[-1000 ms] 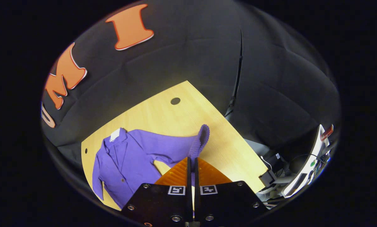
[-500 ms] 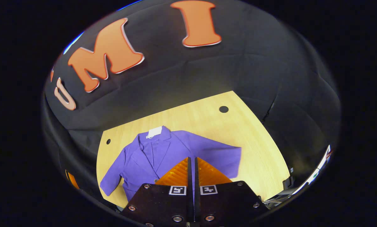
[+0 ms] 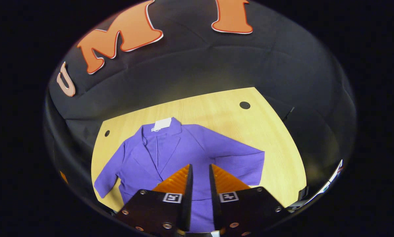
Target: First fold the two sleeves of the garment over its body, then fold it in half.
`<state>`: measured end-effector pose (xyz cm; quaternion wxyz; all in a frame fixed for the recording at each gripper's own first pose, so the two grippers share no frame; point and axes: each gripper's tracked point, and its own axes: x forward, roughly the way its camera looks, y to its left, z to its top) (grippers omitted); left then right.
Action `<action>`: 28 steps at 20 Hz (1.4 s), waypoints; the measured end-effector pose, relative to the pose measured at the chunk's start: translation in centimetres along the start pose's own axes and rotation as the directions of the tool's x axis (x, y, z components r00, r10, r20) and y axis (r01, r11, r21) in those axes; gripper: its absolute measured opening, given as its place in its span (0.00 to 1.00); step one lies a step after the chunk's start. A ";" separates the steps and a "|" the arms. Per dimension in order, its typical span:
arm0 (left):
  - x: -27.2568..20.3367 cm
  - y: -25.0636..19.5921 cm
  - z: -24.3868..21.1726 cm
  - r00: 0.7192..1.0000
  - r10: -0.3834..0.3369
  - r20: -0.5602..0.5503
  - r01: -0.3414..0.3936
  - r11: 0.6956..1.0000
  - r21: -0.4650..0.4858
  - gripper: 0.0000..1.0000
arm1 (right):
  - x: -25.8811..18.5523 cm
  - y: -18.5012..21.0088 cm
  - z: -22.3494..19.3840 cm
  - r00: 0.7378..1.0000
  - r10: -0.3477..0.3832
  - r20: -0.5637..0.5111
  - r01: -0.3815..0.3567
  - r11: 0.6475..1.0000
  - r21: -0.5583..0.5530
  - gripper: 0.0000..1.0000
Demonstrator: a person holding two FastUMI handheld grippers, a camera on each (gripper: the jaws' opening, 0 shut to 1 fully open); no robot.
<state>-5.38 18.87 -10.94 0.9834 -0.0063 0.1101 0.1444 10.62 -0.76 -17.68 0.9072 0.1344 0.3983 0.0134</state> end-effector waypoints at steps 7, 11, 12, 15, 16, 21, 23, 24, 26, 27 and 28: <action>-0.7 -0.1 -0.2 0.999 0.041 -0.023 -0.041 0.999 0.006 0.98 | 5.3 -2.1 -6.0 0.986 -0.010 -0.164 0.011 1.000 0.005 0.59; -0.9 -0.1 -0.2 0.998 0.062 -0.028 -0.061 0.998 0.011 0.98 | 7.4 -3.3 -7.7 0.977 -0.010 -0.212 0.014 1.000 0.017 0.68; -1.0 -0.1 -0.3 0.997 0.066 -0.029 -0.066 0.998 0.013 0.98 | 8.0 -3.6 -8.3 0.974 -0.014 -0.226 0.018 1.000 0.012 0.71; -1.3 -0.2 -0.7 0.996 0.084 -0.035 -0.083 0.996 0.021 0.98 | 10.1 -4.3 -9.9 0.963 -0.035 -0.268 0.033 0.999 -0.012 0.72; -1.4 -0.2 -1.0 0.995 0.093 -0.038 -0.092 0.996 0.022 0.98 | 10.9 -4.5 -10.4 0.958 -0.040 -0.283 0.037 0.999 -0.016 0.72; -1.9 0.5 -1.4 0.989 0.137 -0.060 -0.135 0.990 0.039 0.98 | 13.4 -5.6 -11.6 0.941 -0.075 -0.329 0.068 0.997 -0.034 0.72; -2.1 0.7 -1.3 0.987 0.147 -0.064 -0.144 0.989 0.042 0.98 | 13.5 -5.8 -12.0 0.936 -0.076 -0.344 0.070 0.997 -0.029 0.72; -2.1 0.7 -1.5 0.986 0.151 -0.065 -0.148 0.988 0.045 0.98 | 13.8 -5.9 -12.2 0.933 -0.080 -0.350 0.073 0.997 -0.034 0.71; -2.1 0.8 -1.6 0.985 0.158 -0.068 -0.155 0.987 0.053 0.98 | 14.0 -6.2 -12.7 0.926 -0.092 -0.366 0.080 0.996 -0.047 0.66; -2.1 0.8 -1.5 0.985 0.159 -0.070 -0.155 0.986 0.056 0.98 | 14.3 -6.4 -12.9 0.923 -0.098 -0.371 0.084 0.995 -0.053 0.63; -2.2 0.8 -1.4 0.985 0.157 -0.071 -0.153 0.986 0.057 0.98 | 14.4 -6.3 -12.9 0.923 -0.092 -0.375 0.079 0.996 -0.051 0.55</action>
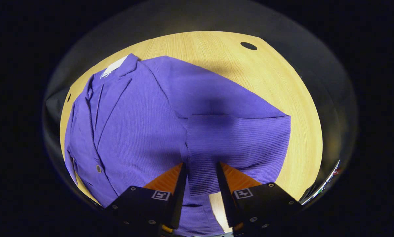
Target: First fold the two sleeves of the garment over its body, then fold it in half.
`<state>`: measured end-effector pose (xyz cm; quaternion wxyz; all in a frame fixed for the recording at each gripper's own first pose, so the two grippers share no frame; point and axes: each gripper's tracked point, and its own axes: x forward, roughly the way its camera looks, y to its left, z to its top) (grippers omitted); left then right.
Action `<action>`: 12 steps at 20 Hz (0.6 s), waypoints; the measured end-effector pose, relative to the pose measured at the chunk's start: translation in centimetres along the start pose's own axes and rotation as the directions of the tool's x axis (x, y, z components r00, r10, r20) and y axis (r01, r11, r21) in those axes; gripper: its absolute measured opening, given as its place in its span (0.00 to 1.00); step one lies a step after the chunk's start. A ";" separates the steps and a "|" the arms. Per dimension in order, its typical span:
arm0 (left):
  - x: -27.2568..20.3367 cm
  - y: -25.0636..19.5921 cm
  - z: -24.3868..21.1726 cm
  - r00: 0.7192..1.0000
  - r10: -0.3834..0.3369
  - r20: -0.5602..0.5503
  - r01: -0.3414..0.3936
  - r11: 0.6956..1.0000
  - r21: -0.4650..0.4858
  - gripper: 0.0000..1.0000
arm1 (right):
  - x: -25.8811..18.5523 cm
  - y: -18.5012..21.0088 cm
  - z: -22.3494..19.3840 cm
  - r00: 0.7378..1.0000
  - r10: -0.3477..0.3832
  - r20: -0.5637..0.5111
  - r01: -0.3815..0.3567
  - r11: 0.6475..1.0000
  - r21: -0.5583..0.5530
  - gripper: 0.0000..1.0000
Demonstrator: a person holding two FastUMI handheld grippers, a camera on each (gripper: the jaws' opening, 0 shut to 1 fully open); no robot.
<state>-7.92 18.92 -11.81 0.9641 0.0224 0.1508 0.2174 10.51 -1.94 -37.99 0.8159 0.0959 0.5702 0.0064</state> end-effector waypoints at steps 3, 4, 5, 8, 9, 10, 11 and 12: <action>0.3 -0.1 0.1 1.000 -0.009 -0.003 0.009 1.000 0.003 0.98 | 0.0 0.6 0.1 0.999 0.048 -0.009 -0.048 0.999 0.023 0.37; 0.2 -0.2 0.0 1.000 -0.012 -0.003 0.012 1.000 0.002 0.98 | 0.0 0.6 0.2 0.998 0.056 -0.008 -0.056 0.998 0.040 0.23; 0.3 -0.3 0.1 1.000 -0.016 -0.002 0.016 1.000 0.002 0.98 | -0.1 0.7 0.3 0.998 0.060 -0.005 -0.059 0.996 0.061 0.16; 0.2 0.0 0.3 1.000 -0.022 0.002 0.022 1.000 0.000 0.98 | -1.0 1.0 0.7 0.997 0.075 0.012 -0.076 0.994 0.074 0.05; 0.4 0.1 0.3 1.000 -0.025 0.000 0.025 1.000 -0.003 0.98 | -1.6 1.1 0.9 0.996 0.086 0.021 -0.087 0.993 0.080 0.05; 0.5 0.2 0.1 1.000 -0.028 -0.001 0.028 1.000 -0.005 0.98 | -2.1 1.2 0.9 0.995 0.095 0.025 -0.097 0.992 0.085 0.05; 0.7 0.3 0.1 1.000 -0.029 -0.002 0.029 1.000 -0.009 0.98 | -2.7 1.3 1.2 0.994 0.104 0.039 -0.108 0.990 0.092 0.05; 0.7 0.5 -0.2 0.999 -0.032 -0.006 0.032 0.999 -0.014 0.98 | -3.3 1.4 1.3 0.992 0.115 0.048 -0.119 0.989 0.090 0.05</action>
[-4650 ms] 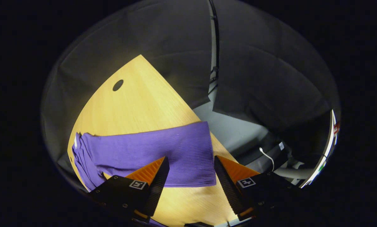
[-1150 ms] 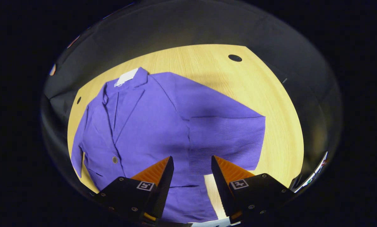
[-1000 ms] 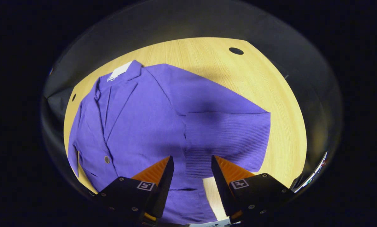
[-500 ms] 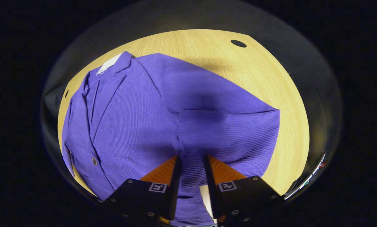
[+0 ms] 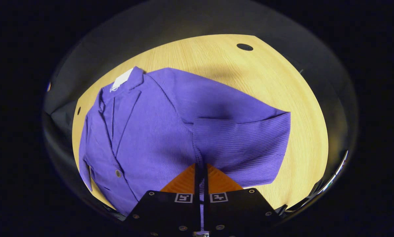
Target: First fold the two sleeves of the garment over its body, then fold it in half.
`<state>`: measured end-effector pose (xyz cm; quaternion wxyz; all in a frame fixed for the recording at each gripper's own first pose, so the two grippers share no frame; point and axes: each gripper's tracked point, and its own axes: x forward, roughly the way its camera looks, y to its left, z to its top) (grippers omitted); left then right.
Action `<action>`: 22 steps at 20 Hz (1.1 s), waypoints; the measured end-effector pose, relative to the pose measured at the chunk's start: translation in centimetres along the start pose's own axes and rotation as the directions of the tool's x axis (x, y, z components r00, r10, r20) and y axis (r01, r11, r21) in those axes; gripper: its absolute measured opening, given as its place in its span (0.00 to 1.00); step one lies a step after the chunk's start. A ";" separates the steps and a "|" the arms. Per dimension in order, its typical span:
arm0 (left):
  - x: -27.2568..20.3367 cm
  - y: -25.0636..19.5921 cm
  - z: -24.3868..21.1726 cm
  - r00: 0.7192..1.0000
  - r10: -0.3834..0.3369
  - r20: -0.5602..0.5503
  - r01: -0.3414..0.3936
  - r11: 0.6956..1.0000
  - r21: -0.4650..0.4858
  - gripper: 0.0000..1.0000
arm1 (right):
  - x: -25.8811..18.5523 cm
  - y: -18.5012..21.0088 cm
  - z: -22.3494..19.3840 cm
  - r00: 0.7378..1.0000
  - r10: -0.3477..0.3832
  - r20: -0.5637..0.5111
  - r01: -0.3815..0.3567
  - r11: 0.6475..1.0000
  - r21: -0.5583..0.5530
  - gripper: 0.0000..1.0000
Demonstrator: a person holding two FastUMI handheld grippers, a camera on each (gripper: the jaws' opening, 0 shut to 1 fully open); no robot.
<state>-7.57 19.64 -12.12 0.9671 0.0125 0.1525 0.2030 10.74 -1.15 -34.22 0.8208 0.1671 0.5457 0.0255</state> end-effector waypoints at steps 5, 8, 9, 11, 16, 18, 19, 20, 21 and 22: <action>0.5 0.6 -0.5 1.000 -0.016 -0.015 0.016 1.000 -0.021 0.98 | -1.9 -0.1 0.4 0.999 0.026 0.026 -0.026 0.999 0.019 0.04; 0.6 0.8 -0.9 1.000 -0.020 -0.021 0.020 0.999 -0.026 0.98 | -1.9 -0.6 0.2 1.000 0.015 0.020 -0.015 1.000 0.013 0.03; 0.6 0.9 -0.9 1.000 -0.020 -0.023 0.020 0.999 -0.027 0.98 | -2.0 -0.4 0.0 1.000 0.021 0.015 -0.021 1.000 0.010 0.03; 0.3 1.1 -0.6 1.000 -0.016 -0.017 0.016 1.000 -0.024 0.98 | -1.5 0.0 0.0 0.999 0.022 0.024 -0.022 1.000 -0.002 0.02; -0.5 1.4 -0.6 1.000 0.000 -0.016 0.000 1.000 -0.005 1.00 | 0.6 -0.4 -2.2 0.998 -0.041 -0.047 0.038 0.996 -0.076 0.32; -0.8 1.6 -0.7 1.000 0.009 -0.020 -0.009 1.000 -0.007 0.98 | 1.4 -0.1 -3.1 0.996 -0.054 -0.074 0.046 0.993 -0.109 0.34; -0.8 1.7 -0.7 1.000 0.016 -0.023 -0.016 1.000 -0.008 0.98 | 2.0 -0.2 -3.1 0.995 -0.061 -0.074 0.052 0.991 -0.121 0.33; -0.8 1.7 -0.9 0.999 0.021 -0.027 -0.021 1.000 -0.007 0.98 | 2.5 -0.4 -3.1 0.995 -0.070 -0.070 0.061 0.991 -0.121 0.32; -0.9 1.6 -0.9 0.999 0.023 -0.027 -0.024 1.000 -0.006 1.00 | 2.7 -0.5 -3.0 0.995 -0.074 -0.062 0.067 0.991 -0.115 0.28; -1.0 1.4 -0.8 0.999 0.023 -0.024 -0.023 1.000 -0.003 1.00 | 2.7 -0.7 -2.9 0.995 -0.072 -0.062 0.065 0.992 -0.106 0.22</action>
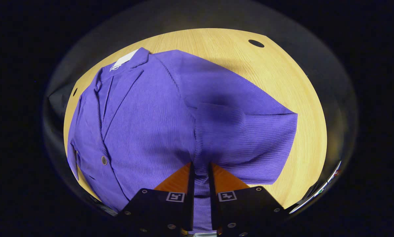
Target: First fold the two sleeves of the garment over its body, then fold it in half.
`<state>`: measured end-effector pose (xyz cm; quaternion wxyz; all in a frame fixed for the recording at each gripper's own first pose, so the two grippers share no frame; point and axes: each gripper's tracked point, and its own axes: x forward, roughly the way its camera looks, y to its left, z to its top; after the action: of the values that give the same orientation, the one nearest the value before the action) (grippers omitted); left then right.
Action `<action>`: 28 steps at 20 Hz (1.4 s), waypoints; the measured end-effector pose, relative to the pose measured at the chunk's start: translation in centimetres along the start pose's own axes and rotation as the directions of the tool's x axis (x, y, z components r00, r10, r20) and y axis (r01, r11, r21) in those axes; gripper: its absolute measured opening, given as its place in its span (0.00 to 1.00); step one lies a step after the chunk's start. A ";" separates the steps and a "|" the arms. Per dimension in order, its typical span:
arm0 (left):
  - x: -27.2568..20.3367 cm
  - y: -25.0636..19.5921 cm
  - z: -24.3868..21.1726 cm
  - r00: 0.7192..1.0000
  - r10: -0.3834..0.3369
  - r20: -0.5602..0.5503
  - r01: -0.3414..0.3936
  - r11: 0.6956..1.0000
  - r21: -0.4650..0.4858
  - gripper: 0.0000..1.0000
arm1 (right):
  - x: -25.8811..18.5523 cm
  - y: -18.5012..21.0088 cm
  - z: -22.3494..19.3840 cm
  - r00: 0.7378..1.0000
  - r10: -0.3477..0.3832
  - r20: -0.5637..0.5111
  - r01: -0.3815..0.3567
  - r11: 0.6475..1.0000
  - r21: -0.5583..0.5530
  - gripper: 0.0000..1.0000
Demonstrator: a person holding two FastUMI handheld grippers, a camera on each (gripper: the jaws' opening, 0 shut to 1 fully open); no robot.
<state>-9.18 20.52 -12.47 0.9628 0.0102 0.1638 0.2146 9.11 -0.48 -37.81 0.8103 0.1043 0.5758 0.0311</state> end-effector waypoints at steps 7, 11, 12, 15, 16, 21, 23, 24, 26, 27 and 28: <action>0.0 -0.5 -0.1 1.000 0.003 -0.006 -0.003 1.000 0.004 1.00 | -1.8 -0.5 1.3 0.996 0.079 0.043 -0.083 0.992 0.097 0.04; 0.3 -1.4 -0.1 1.000 -0.015 -0.010 0.015 1.000 0.000 0.98 | -3.8 -0.5 1.8 0.990 0.126 0.067 -0.133 0.985 0.112 0.04; 0.4 -1.6 -0.1 1.000 -0.022 -0.011 0.022 1.000 0.001 0.98 | -4.1 -0.5 1.7 0.988 0.137 0.063 -0.144 0.983 0.117 0.04; 0.7 -2.1 -0.3 0.999 -0.038 -0.016 0.038 0.999 -0.002 0.98 | -5.5 -1.7 2.2 0.986 0.139 0.088 -0.150 0.979 0.135 0.04; 0.8 -2.2 -0.4 0.999 -0.044 -0.017 0.044 0.999 -0.004 0.98 | -5.7 -2.0 2.2 0.987 0.135 0.091 -0.147 0.980 0.138 0.04; 1.2 -2.2 -0.6 0.998 -0.055 -0.025 0.054 0.998 -0.016 1.00 | -8.4 0.4 3.7 0.969 0.195 0.150 -0.215 0.967 0.133 0.04; 1.5 -2.2 -0.5 0.998 -0.060 -0.023 0.059 0.998 -0.018 0.98 | -9.8 2.4 4.5 0.960 0.226 0.167 -0.246 0.963 0.112 0.04; 1.6 -1.9 -0.3 0.998 -0.063 -0.017 0.063 0.998 -0.020 0.98 | -10.4 3.6 5.2 0.955 0.238 0.180 -0.257 0.961 0.096 0.04; 1.9 -1.3 -0.2 0.998 -0.065 -0.010 0.065 0.998 -0.025 0.98 | -11.7 5.7 6.0 0.946 0.255 0.199 -0.272 0.960 0.061 0.04; 2.1 -1.0 -0.2 0.998 -0.065 -0.013 0.065 0.998 -0.028 0.98 | -12.2 7.0 6.4 0.942 0.266 0.205 -0.280 0.959 0.040 0.04; 2.1 -0.4 -0.3 0.998 -0.062 -0.012 0.062 0.998 -0.033 0.98 | -12.8 8.3 6.7 0.938 0.274 0.211 -0.286 0.958 0.026 0.04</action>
<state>-7.33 21.05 -13.49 0.9679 -0.0120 0.1669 0.1873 11.72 4.53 -22.18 0.8495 0.2104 0.4690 0.1189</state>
